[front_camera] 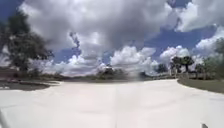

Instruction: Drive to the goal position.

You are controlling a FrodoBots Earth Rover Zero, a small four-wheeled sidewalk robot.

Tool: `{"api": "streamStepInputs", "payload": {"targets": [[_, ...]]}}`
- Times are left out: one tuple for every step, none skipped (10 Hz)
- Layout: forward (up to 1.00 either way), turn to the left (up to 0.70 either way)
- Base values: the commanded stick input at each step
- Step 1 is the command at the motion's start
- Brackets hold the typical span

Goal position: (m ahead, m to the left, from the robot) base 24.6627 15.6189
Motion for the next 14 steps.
{"api": "streamStepInputs", "payload": {"targets": [[0.85, 0.0], [0.85, 0.0], [0.85, 0.0], [0.85, 0.0], [0.85, 0.0], [0.85, 0.0], [0.85, 0.0], [0.85, 0.0], [0.85, 0.0], [0.85, 0.0], [0.85, 0.0], [0.85, 0.0], [0.85, 0.0], [0.85, 0.0]]}}
